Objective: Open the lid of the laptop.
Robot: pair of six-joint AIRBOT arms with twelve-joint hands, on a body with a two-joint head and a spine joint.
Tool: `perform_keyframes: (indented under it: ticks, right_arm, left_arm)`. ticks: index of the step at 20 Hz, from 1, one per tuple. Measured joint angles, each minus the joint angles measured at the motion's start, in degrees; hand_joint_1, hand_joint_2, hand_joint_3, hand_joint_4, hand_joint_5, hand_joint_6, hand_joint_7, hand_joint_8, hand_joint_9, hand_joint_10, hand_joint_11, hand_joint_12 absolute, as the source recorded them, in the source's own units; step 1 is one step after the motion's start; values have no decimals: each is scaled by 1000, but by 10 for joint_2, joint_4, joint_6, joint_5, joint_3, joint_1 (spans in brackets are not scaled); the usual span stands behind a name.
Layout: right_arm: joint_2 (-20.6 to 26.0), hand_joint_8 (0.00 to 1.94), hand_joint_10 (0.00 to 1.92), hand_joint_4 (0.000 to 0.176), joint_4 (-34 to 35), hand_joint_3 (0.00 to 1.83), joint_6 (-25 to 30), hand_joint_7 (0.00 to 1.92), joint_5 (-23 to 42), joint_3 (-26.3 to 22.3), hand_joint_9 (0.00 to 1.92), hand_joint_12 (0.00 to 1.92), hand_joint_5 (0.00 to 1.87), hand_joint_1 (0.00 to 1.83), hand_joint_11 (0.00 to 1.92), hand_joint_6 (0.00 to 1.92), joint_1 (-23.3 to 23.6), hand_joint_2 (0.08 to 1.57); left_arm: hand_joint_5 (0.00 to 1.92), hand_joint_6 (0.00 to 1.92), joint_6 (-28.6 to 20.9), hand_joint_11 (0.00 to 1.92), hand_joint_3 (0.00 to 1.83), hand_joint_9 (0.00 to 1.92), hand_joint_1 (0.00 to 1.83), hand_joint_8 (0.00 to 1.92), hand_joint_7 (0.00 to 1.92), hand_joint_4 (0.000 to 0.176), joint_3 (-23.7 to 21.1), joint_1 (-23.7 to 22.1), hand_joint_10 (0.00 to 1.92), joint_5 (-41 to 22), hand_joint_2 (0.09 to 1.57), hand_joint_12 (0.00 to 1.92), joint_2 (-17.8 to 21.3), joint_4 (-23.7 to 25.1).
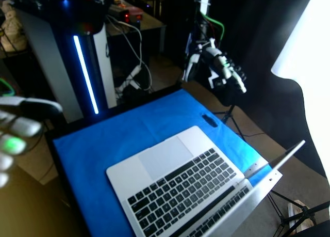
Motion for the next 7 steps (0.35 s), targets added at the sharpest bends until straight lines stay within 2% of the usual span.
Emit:
perform_keyframes:
  ticks: [1, 3, 4, 5, 7]
  right_arm:
    - [2, 1, 8, 0, -2, 4, -1, 25, -1, 0, 39, 25, 67, 393, 102, 6, 4, 1062]
    - [10, 2, 3, 0, -8, 0, -2, 45, 1, 0, 54, 15, 101, 511, 102, 8, 9, 1053]
    - [10, 0, 0, 1, -8, 3, -2, 22, 2, 0, 28, 3, 126, 519, 73, 14, 14, 1063]
    - [11, 9, 20, 9, -17, 0, -3, 34, 2, 0, 74, 28, 98, 515, 132, 4, 18, 1033]
    - [21, 10, 21, 10, -43, 0, -14, 40, -5, 0, 86, 32, 100, 512, 146, 4, 35, 1028]
  left_arm:
    - [106, 0, -2, 0, 20, 0, 537, 0, 0, 72, 0, 0, 0, 0, 1209, 0, 0, -3]
    - [117, 4, -4, 0, 1, 0, 543, 0, 0, 68, 0, 0, 0, 0, 1182, 0, 0, -3]
    - [58, 0, -5, 43, 0, 32, 502, 9, 29, 55, 0, 0, 11, 0, 1130, 20, 0, -3]
    - [1, 0, -13, 103, 0, 86, 511, 7, 33, 0, 0, 0, 27, 0, 1110, 50, 2, 2]
    - [0, 0, -14, 113, 0, 92, 511, 6, 33, 0, 0, -14, 28, 8, 1107, 55, 18, 17]
